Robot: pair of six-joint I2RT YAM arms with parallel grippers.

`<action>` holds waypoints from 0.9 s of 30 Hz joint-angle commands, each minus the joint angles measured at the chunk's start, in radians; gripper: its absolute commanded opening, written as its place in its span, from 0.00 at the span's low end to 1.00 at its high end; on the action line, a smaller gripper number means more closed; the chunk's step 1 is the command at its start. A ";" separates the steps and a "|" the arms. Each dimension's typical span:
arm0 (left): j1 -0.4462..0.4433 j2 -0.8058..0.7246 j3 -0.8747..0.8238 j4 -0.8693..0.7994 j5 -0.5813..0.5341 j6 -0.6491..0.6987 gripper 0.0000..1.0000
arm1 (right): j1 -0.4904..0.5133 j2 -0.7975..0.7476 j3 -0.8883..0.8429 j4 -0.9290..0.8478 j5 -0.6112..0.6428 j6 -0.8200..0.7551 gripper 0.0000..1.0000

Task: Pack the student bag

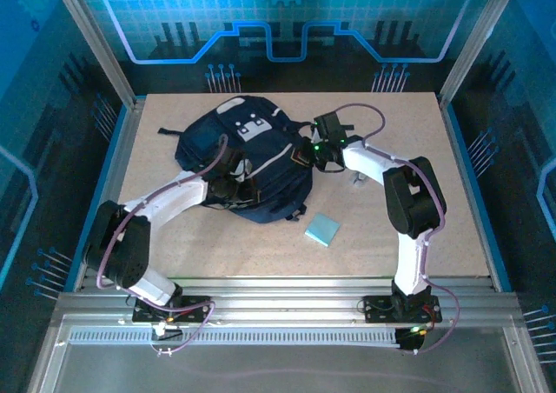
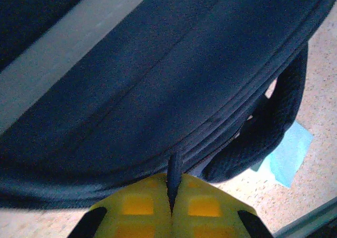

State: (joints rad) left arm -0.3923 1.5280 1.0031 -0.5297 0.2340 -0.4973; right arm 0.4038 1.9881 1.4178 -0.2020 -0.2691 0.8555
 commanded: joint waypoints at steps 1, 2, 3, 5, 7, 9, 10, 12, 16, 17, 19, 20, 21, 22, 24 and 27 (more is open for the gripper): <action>0.073 -0.056 -0.028 -0.205 -0.096 0.059 0.00 | -0.049 0.012 0.082 -0.028 0.100 -0.074 0.00; 0.092 -0.062 -0.026 -0.219 -0.111 0.069 0.00 | -0.049 0.017 0.096 -0.043 0.104 -0.089 0.00; 0.115 -0.072 -0.027 -0.232 -0.127 0.079 0.00 | -0.050 0.021 0.109 -0.057 0.108 -0.103 0.00; 0.159 -0.088 -0.030 -0.244 -0.139 0.094 0.00 | -0.049 0.027 0.124 -0.081 0.117 -0.126 0.00; 0.191 -0.105 -0.028 -0.264 -0.135 0.108 0.00 | -0.049 0.030 0.138 -0.106 0.134 -0.148 0.00; 0.201 -0.118 -0.029 -0.291 -0.125 0.123 0.00 | -0.051 0.032 0.148 -0.121 0.142 -0.163 0.00; 0.202 -0.122 -0.029 -0.313 -0.121 0.132 0.00 | -0.051 0.035 0.155 -0.129 0.147 -0.170 0.00; 0.203 -0.126 -0.029 -0.355 -0.117 0.152 0.00 | -0.051 0.043 0.171 -0.142 0.148 -0.182 0.00; 0.236 -0.123 -0.024 -0.385 -0.143 0.191 0.00 | -0.053 0.065 0.211 -0.175 0.153 -0.213 0.00; 0.251 -0.114 -0.013 -0.382 -0.169 0.191 0.00 | -0.053 0.066 0.213 -0.178 0.151 -0.218 0.00; 0.287 -0.086 0.017 -0.340 -0.222 0.180 0.00 | -0.053 0.062 0.214 -0.180 0.150 -0.227 0.00; 0.305 -0.072 0.026 -0.311 -0.243 0.168 0.00 | -0.053 0.059 0.212 -0.180 0.149 -0.230 0.00; 0.331 -0.054 0.037 -0.276 -0.256 0.151 0.00 | -0.053 0.054 0.208 -0.176 0.147 -0.230 0.00; 0.362 -0.041 0.047 -0.242 -0.247 0.120 0.00 | -0.052 0.050 0.202 -0.172 0.143 -0.233 0.00; 0.415 -0.035 0.057 -0.196 -0.188 0.059 0.00 | -0.048 0.041 0.195 -0.178 0.153 -0.241 0.00; 0.417 -0.060 0.045 -0.136 -0.215 0.047 0.00 | -0.048 0.031 0.181 -0.178 0.162 -0.253 0.00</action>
State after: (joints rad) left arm -0.0509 1.4811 1.0458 -0.6250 0.2222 -0.3679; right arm 0.4175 2.0399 1.5925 -0.3641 -0.2733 0.6670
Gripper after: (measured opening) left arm 0.027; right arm 0.061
